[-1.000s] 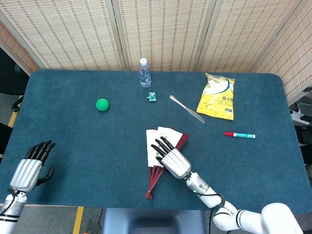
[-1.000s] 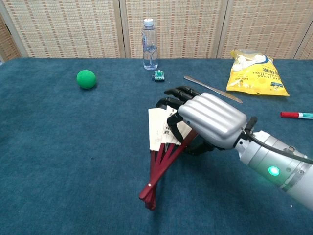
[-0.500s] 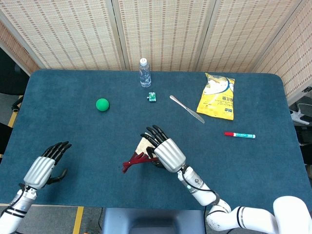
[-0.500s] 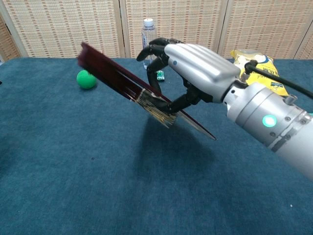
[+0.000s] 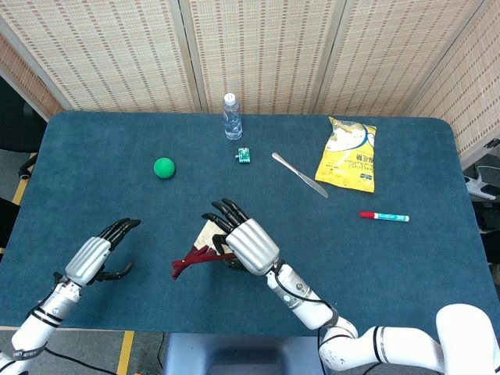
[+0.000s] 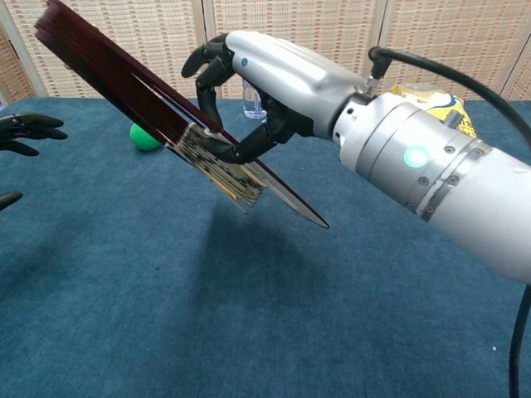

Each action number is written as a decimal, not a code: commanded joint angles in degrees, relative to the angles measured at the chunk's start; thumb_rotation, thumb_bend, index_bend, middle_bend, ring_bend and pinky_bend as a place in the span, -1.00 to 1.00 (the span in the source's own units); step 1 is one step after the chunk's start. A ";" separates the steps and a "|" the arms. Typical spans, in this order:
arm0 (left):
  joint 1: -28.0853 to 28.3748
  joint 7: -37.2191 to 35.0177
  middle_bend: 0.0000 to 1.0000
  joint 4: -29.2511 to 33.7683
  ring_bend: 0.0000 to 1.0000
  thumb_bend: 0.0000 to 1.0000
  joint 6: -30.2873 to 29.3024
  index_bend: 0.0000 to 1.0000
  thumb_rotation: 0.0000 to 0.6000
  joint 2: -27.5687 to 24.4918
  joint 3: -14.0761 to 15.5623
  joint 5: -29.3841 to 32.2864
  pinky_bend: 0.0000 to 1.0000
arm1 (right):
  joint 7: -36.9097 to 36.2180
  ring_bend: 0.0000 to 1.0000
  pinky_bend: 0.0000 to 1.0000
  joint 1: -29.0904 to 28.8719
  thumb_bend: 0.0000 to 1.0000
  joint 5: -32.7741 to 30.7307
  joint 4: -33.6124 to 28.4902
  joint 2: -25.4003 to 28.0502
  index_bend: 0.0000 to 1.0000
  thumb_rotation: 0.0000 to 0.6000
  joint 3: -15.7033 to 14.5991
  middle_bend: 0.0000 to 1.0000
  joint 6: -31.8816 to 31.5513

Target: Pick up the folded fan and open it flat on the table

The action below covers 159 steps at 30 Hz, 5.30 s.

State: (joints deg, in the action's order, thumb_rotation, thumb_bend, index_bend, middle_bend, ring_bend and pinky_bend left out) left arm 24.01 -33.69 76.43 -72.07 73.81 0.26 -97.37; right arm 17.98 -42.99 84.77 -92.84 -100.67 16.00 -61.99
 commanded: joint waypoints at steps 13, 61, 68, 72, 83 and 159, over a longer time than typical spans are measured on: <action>6.05 -11.75 -0.86 1.05 -0.99 -0.17 -1.19 -1.00 1.00 2.64 2.53 -5.08 -0.72 | 4.54 -1.00 -1.00 -7.35 0.04 -15.17 -5.68 -0.51 0.63 1.00 6.31 -0.69 6.37; 4.34 -0.89 0.39 -7.03 -0.26 0.26 -6.00 0.24 1.00 9.69 -4.04 7.26 -0.50 | 3.59 -1.00 -1.00 -8.12 0.04 -16.90 -6.45 6.29 0.63 1.00 2.98 -0.69 0.93; 4.15 1.99 0.38 -10.61 -0.26 0.27 -5.96 0.22 1.00 10.07 -5.74 9.24 -0.50 | 3.36 -1.00 -1.00 -7.67 0.04 -16.90 -6.94 8.43 0.63 1.00 2.99 -0.69 0.43; 4.10 3.66 0.38 -13.19 -0.26 0.25 -5.57 0.22 1.00 10.08 -6.78 10.68 -0.50 | 4.05 -1.00 -1.00 -7.51 0.04 -16.85 -7.59 10.16 0.63 1.00 2.76 -0.69 0.46; 3.73 8.14 0.34 -18.83 -0.26 0.21 -6.88 0.17 1.00 13.07 -10.05 14.29 -0.50 | 6.84 -1.00 -1.00 -6.84 0.04 -14.01 -8.16 12.70 0.63 1.00 0.16 -0.69 -0.65; -4.32 4.63 -1.00 -5.13 -1.00 -0.13 -4.20 -1.00 1.00 -1.38 4.35 6.42 -0.82 | 16.12 -1.00 -1.00 17.18 -0.91 -6.78 -16.16 34.15 -1.00 0.49 -21.60 -1.00 -12.70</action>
State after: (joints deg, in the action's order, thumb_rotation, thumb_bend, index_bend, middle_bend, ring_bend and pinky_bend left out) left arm 23.10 -38.09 67.21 -71.68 75.72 4.20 -90.86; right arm 48.22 -35.56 57.80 -110.82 -69.99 -3.36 -59.99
